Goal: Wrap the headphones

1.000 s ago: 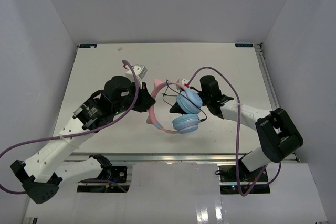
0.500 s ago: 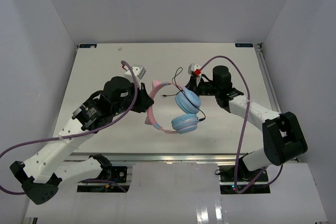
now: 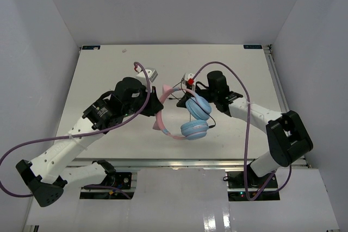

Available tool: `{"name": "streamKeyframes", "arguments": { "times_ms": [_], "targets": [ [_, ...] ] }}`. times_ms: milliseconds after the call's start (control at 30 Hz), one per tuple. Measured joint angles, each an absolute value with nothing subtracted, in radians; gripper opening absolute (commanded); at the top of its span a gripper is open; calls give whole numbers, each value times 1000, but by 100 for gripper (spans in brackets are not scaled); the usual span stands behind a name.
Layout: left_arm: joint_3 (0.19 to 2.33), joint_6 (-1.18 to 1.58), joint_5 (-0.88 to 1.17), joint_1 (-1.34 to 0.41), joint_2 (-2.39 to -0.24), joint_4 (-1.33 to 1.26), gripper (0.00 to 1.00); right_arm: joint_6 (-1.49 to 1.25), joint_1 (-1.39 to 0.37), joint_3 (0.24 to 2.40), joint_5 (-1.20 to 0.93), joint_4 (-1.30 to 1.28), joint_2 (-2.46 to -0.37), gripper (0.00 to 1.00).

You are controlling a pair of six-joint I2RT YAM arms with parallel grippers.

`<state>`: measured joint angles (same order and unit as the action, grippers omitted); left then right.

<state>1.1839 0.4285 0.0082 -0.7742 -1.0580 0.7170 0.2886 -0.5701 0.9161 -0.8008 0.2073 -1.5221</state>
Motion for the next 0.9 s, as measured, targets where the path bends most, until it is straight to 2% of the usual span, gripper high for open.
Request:
{"name": "streamKeyframes", "arguments": {
  "times_ms": [300,567,733,900],
  "targets": [
    [1194,422,9,-774,-1066,700,0,355,-574,920,-769,117,-1570,8],
    [1248,427,-71,-774,-1069,694,0,319,-578,920,-965,111,-1573,11],
    [1301,436,-159,-774,-1078,692,0,226,-578,914,-1110,182,-1573,23],
    [1415,443,-208,-774,-1152,653,0,95,-580,891,-1200,305,-1571,44]
  ]
}}
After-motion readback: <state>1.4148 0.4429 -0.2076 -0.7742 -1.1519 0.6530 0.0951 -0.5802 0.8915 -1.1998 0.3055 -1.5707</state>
